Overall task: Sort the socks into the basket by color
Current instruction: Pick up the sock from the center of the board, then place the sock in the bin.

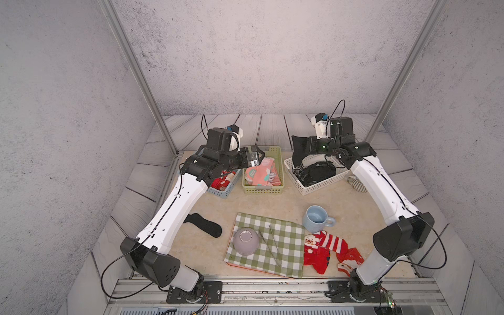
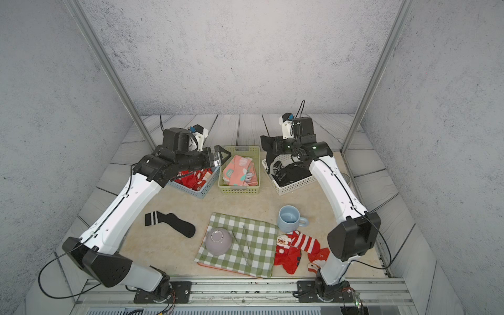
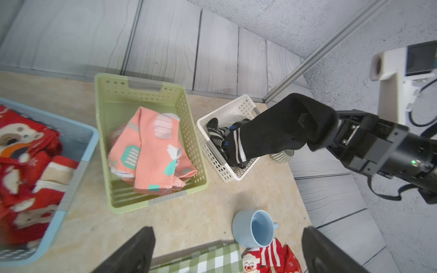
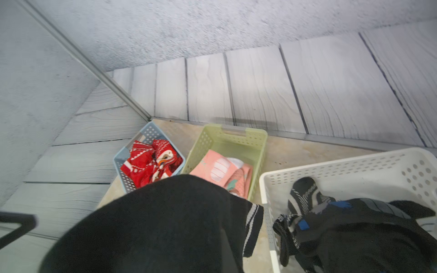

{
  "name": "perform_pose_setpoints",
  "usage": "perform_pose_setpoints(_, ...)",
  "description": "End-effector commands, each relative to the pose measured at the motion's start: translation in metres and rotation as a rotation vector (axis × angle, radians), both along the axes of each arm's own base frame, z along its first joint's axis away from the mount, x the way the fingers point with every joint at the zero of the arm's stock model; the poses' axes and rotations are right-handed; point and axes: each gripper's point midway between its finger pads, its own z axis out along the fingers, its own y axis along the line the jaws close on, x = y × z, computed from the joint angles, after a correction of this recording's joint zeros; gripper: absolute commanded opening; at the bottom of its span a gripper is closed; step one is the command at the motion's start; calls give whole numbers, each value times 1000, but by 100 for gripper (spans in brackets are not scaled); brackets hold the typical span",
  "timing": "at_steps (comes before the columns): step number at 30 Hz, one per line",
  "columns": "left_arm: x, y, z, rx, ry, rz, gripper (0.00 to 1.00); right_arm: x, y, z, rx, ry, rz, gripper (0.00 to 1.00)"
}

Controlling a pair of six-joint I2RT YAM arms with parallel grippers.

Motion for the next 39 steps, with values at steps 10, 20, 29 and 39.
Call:
perform_pose_setpoints(10, -14, 79, -25, 202, 19, 218, 100, 53, -64, -150, -83, 367, -177, 0)
perform_pose_setpoints(20, -7, 85, -43, 190, 68, 228, 100, 79, -101, -252, -274, 514, -302, 0)
perform_pose_setpoints(29, 2, 87, -49, 179, 84, 234, 100, 86, -147, -300, -522, 596, -443, 0)
perform_pose_setpoints(39, 8, 104, -76, 199, 138, 322, 100, 83, -133, -284, -424, 610, -423, 46)
